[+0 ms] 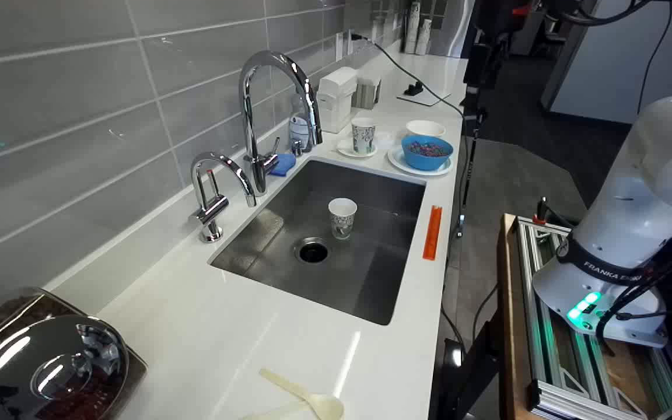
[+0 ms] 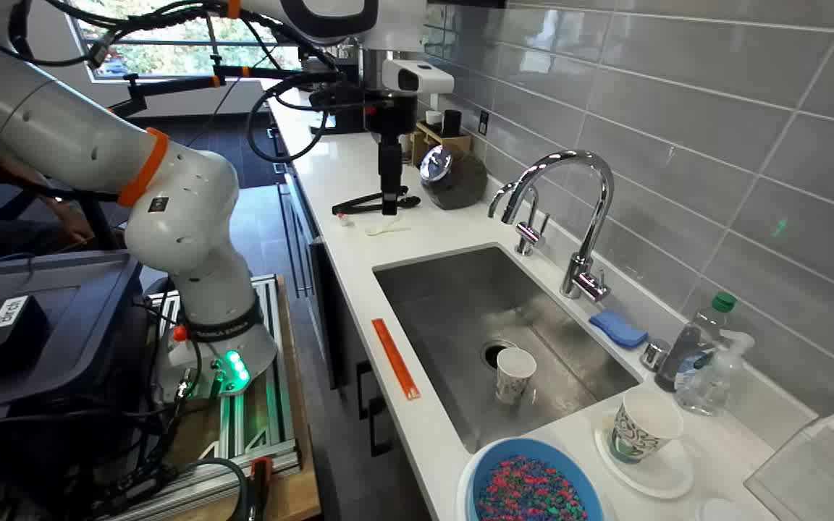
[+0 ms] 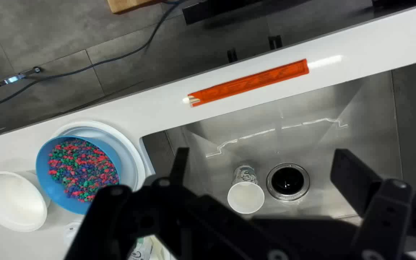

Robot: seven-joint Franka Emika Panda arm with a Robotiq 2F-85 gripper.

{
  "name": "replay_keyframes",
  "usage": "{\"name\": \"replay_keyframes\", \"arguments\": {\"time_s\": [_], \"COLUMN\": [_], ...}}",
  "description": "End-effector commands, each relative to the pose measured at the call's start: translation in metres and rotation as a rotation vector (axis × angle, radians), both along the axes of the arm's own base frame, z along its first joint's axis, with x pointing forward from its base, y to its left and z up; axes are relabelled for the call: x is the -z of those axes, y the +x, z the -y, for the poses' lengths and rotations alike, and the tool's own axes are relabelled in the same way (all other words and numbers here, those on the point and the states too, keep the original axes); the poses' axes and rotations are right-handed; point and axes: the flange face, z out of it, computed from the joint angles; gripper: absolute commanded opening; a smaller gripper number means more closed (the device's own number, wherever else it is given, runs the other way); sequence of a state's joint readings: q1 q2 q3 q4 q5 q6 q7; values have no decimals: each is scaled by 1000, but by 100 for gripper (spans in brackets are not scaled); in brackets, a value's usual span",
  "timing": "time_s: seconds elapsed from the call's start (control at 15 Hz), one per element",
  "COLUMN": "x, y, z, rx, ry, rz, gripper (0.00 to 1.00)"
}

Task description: Move the coffee cup on the right to the left side of the counter.

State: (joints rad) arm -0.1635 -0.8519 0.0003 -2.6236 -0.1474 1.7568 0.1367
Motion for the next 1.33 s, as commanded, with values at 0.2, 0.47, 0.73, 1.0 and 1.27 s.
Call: {"name": "replay_keyframes", "arguments": {"time_s": [0.2, 0.47, 0.73, 1.0, 1.27], "x": [-1, -1, -3, -15, -16], "y": [0, 0, 7, 49, 100], "z": [0, 0, 11, 69, 113], "rx": [0, 0, 68, 269, 409], "ry": [0, 0, -23, -23, -9], "rz": [-1, -1, 18, 196, 391], "gripper": [100, 100, 100, 100, 100]}}
